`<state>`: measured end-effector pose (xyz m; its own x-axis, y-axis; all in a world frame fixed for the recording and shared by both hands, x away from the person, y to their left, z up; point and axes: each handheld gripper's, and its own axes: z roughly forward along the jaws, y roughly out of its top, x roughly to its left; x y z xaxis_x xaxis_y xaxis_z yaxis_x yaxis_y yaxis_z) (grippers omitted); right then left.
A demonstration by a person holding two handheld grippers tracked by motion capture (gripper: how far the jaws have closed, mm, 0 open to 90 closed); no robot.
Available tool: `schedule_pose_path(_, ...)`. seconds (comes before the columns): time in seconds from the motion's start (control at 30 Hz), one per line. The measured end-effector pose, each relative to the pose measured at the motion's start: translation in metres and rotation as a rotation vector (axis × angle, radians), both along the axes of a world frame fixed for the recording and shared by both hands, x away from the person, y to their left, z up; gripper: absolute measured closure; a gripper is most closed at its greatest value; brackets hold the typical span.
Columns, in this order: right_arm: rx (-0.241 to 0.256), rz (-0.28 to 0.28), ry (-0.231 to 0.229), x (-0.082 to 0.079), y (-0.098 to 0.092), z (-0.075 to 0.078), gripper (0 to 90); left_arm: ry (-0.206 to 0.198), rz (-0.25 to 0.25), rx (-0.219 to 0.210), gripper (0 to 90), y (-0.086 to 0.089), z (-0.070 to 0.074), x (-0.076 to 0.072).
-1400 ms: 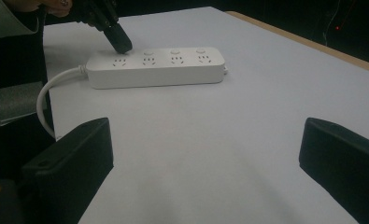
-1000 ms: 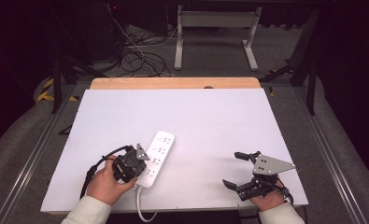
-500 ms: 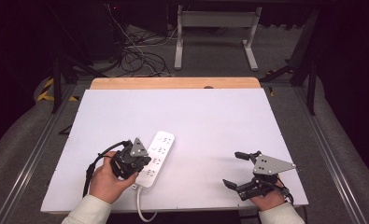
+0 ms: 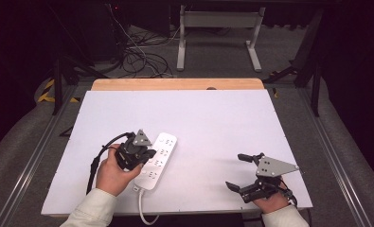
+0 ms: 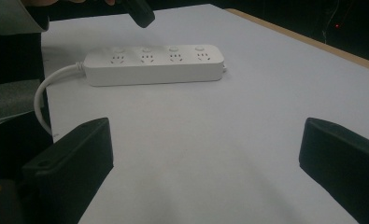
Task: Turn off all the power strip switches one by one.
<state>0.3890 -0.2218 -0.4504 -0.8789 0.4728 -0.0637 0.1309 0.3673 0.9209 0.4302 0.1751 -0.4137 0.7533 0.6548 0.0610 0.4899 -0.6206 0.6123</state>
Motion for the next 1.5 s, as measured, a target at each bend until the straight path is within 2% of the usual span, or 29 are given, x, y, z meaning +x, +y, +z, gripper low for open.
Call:
schedule_pose_path(0.2, 0.003, 0.003, 0.001, 0.000, 0.000, 0.000, 3.6, 0.008, -0.001, 0.005, 90.0, 0.000, -0.003, 0.004)
schedule_pose_path(0.4, -0.002, -0.001, 0.000, 0.000, 0.000, 0.000, 3.6, 0.033, -0.004, -0.001, 90.0, 0.001, -0.007, 0.010)
schedule_pose_path(0.57, 0.000, 0.001, 0.003, 0.001, 0.000, -0.001, 3.6, 0.075, -0.003, 0.015, 90.0, 0.001, -0.013, 0.014)
schedule_pose_path(0.9, -0.002, 0.000, -0.001, 0.000, 0.000, 0.000, 3.6, 0.117, 0.011, 0.055, 90.0, -0.001, -0.020, 0.020)
schedule_pose_path(0.97, -0.003, 0.001, -0.001, 0.001, 0.000, 0.000, 3.6, 0.119, 0.016, 0.071, 90.0, 0.000, -0.022, 0.021)
schedule_pose_path(1.13, -0.003, 0.000, -0.002, 0.000, 0.000, 0.000, 3.6, 0.125, 0.020, 0.074, 90.0, 0.000, -0.023, 0.021)
schedule_pose_path(1.23, -0.004, 0.000, -0.001, 0.000, 0.000, -0.001, 3.6, 0.135, 0.020, 0.067, 90.0, 0.000, -0.024, 0.022)
schedule_pose_path(1.27, -0.004, 0.000, -0.002, 0.000, 0.000, -0.001, 3.6, 0.149, 0.013, 0.058, 90.0, 0.000, -0.024, 0.022)
schedule_pose_path(1.5, -0.004, 0.001, -0.002, 0.000, -0.001, 0.000, 3.6, 0.141, 0.014, 0.061, 90.0, 0.000, -0.026, 0.022)
